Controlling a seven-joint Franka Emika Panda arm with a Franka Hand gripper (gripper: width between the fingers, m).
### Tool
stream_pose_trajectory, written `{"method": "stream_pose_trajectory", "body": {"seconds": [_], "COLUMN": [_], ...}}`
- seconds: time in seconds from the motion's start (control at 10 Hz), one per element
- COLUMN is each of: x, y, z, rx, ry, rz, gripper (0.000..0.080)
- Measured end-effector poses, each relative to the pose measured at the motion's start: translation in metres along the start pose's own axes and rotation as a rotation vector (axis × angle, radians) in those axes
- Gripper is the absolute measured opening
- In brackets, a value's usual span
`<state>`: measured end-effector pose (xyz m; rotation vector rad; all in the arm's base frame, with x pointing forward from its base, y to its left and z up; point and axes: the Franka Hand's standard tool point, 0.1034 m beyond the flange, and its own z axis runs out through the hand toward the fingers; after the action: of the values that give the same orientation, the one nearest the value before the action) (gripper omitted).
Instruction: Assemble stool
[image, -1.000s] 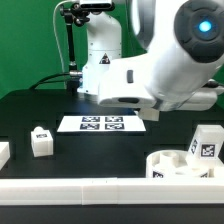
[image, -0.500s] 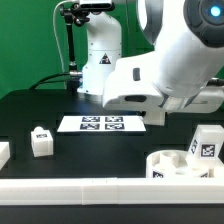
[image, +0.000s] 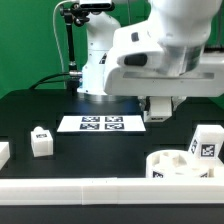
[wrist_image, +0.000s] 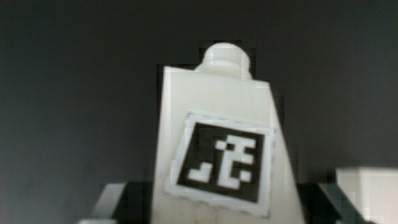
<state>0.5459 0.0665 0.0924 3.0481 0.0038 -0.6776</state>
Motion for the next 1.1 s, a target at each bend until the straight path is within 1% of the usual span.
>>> {"method": "stream_pose_trajectory", "body": {"seconds": [0.1,0.2,0.3,0.4,0.5,0.6,0.7,0.8,0.9,1.1], "x": [-0.002,0.006,0.008,0.007,0.008,0.017,0.017,0.02,0.02,0.024], "y": [0.0,-0.001,-0.002,-0.002,-0.001,-0.002,-0.003,-0.004,-0.007,-0.009], "z": [0.002,-0.001,-0.002,-0.004,-0.015,-0.026,-0.033,-0.045,-0.048,-0.048], "rx": [0.004,0.01,0.016,0.02,0.023,0.03,0.035,0.041,0.046,0.053], "ry": [0.048,0.144,0.226,0.276,0.308,0.397,0.45,0.524,0.585,0.719], "rz": [0.0,-0.002,-0.003,-0.003,-0.002,-0.003,-0.002,-0.003,-0.005,-0.01], "gripper": [0.0325,0.0325,0.0325,0.0325,0.0325,0.0325,0.0325,0.0325,0.0325,0.0325]}}
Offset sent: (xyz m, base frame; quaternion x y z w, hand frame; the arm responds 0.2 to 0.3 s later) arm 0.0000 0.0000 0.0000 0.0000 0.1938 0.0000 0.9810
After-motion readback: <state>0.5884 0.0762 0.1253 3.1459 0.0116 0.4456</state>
